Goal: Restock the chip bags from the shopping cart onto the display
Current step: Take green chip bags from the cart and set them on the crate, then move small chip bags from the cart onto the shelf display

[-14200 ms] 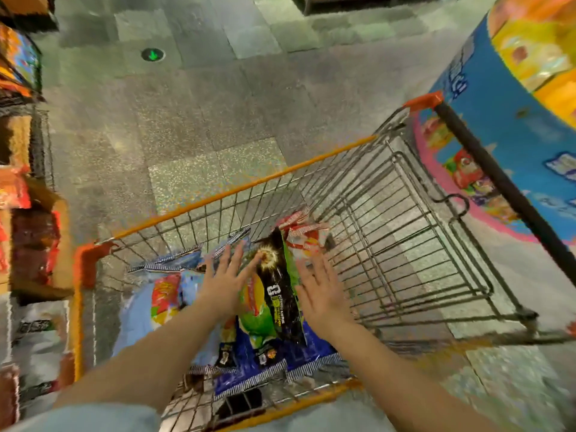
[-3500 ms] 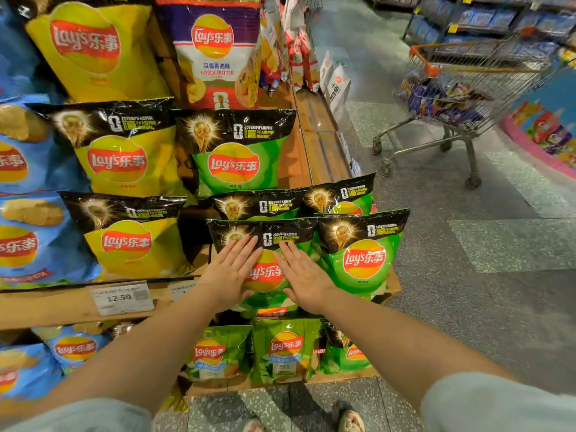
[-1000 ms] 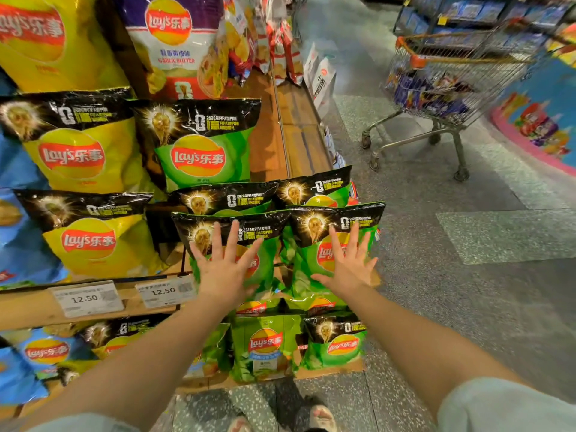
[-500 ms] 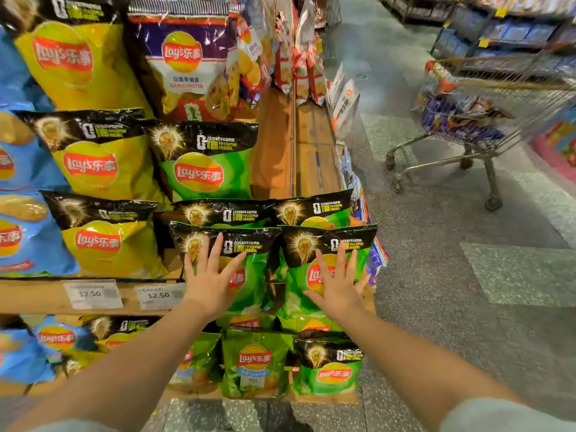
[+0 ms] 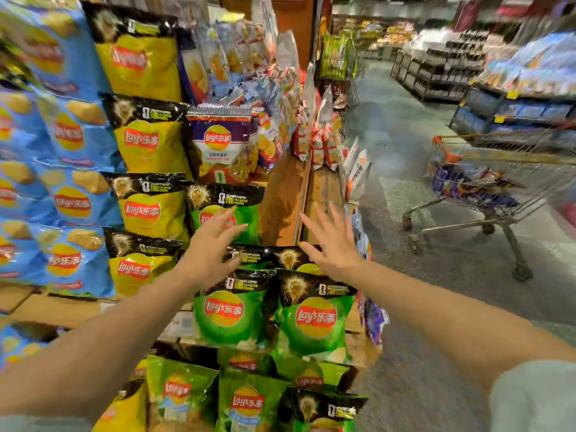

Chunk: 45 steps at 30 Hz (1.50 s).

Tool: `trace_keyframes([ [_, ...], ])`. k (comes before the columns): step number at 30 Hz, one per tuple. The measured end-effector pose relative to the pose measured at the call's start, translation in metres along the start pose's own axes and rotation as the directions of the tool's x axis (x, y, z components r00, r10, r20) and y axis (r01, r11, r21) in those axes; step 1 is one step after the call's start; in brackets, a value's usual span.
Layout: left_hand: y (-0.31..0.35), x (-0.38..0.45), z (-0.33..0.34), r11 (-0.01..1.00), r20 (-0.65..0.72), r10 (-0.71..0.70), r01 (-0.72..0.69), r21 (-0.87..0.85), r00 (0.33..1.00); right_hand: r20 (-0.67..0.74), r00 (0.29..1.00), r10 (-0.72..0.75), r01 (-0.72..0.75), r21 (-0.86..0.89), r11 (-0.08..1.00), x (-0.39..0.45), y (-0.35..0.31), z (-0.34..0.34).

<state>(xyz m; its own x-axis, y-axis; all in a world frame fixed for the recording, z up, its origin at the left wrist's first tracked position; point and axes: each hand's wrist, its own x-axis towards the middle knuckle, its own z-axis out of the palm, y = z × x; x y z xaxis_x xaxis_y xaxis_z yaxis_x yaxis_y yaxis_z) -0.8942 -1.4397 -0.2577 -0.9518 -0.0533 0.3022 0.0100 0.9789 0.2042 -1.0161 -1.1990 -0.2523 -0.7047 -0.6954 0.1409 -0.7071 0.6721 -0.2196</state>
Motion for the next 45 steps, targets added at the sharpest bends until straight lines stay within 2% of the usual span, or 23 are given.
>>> trace_keyframes([
  [3, 0.031, 0.009, -0.035, 0.996, 0.026, 0.07, -0.068, -0.054, 0.997, -0.008, 0.997, -0.079, 0.079, 0.005, 0.997, 0.0, -0.008, -0.027],
  [8, 0.086, 0.03, -0.092, 0.989, 0.099, 0.134, -0.128, -0.07, 0.986, -0.133, 0.978, -0.159, 0.156, -0.038, 0.987, -0.008, -0.032, -0.08],
  [11, 0.104, 0.048, -0.127, 0.971, 0.053, 0.211, -0.203, -0.125, 0.976, -0.22, 0.961, -0.166, 0.162, -0.035, 0.986, -0.015, -0.045, -0.123],
  [16, 0.152, 0.081, -0.181, 0.91, -0.097, 0.376, -0.387, -0.15, 0.922, -0.411, 0.895, -0.172, 0.138, -0.112, 0.984, -0.039, -0.045, -0.207],
  [21, 0.178, 0.101, -0.213, 0.869, -0.139, 0.427, -0.448, -0.212, 0.894, -0.42, 0.902, -0.096, 0.033, -0.154, 0.987, -0.069, -0.045, -0.277],
  [25, 0.208, 0.11, -0.209, 0.817, -0.098, 0.473, -0.477, -0.325, 0.876, -0.414, 0.91, 0.018, -0.058, -0.085, 0.995, -0.085, -0.027, -0.29],
  [29, 0.245, 0.121, -0.189, 0.737, -0.079, 0.534, -0.509, -0.445, 0.842, -0.371, 0.918, 0.141, -0.221, -0.185, 0.957, -0.104, 0.003, -0.283],
  [35, 0.332, 0.152, -0.137, 0.664, -0.053, 0.585, -0.515, -0.542, 0.809, -0.373, 0.91, 0.184, -0.256, -0.155, 0.954, -0.143, 0.072, -0.282],
  [39, 0.39, 0.176, -0.105, 0.668, -0.024, 0.571, -0.481, -0.568, 0.821, -0.345, 0.917, 0.199, -0.249, -0.105, 0.963, -0.167, 0.137, -0.296],
  [45, 0.466, 0.24, -0.068, 0.7, 0.03, 0.554, -0.445, -0.558, 0.832, -0.267, 0.909, 0.32, -0.367, -0.15, 0.918, -0.186, 0.236, -0.315],
])
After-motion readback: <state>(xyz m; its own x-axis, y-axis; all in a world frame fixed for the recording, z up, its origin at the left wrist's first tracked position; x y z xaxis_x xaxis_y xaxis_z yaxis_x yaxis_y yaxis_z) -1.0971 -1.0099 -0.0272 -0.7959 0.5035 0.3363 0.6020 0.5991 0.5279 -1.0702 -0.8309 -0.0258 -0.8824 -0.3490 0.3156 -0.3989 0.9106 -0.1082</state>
